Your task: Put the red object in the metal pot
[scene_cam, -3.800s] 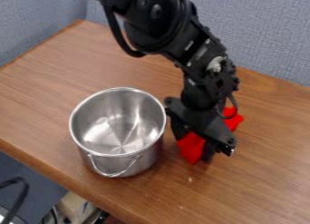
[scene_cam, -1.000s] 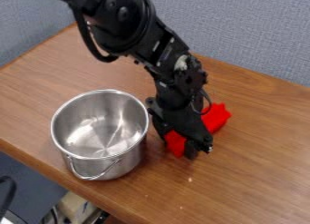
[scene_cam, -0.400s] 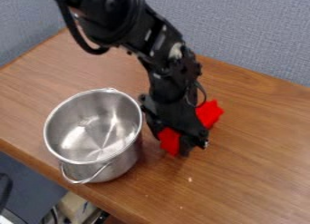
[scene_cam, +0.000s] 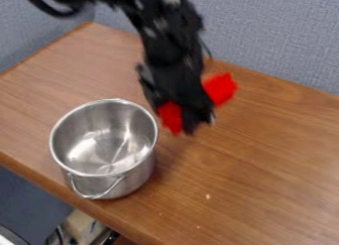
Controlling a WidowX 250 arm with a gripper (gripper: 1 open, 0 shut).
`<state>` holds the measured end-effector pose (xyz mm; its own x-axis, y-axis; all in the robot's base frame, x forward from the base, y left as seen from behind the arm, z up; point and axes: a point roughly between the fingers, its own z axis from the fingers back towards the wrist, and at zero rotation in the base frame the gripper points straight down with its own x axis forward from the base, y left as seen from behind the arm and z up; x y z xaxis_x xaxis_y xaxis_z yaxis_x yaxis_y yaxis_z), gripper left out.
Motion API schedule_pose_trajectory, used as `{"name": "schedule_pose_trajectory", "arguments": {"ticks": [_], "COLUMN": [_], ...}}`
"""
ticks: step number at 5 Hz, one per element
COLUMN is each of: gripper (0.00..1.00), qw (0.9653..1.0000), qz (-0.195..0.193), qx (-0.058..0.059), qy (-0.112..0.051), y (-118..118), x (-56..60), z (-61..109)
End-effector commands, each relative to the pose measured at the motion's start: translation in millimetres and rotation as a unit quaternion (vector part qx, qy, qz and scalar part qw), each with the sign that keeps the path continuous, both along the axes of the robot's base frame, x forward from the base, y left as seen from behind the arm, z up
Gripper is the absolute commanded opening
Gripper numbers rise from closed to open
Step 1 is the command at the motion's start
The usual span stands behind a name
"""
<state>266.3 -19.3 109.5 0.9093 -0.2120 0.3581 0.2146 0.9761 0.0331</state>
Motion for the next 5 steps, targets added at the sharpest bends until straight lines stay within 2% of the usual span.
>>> {"name": "schedule_pose_trajectory", "arguments": {"ticks": [1, 2, 3, 4, 5], "gripper": [0.0, 0.0, 0.0, 0.0, 0.0], "qw": [0.999, 0.9989, 0.9991, 0.9984, 0.9954], "qz": [0.025, 0.044, 0.04, 0.039, 0.072], "qx": [-0.007, -0.002, -0.01, -0.018, -0.018], "qy": [-0.037, -0.015, 0.008, 0.036, 0.06], "y": [33, 54, 62, 72, 67], "x": [9.9, -8.8, -32.1, -58.6, -78.4], "z": [31.4, 38.4, 34.1, 24.1, 4.8]}}
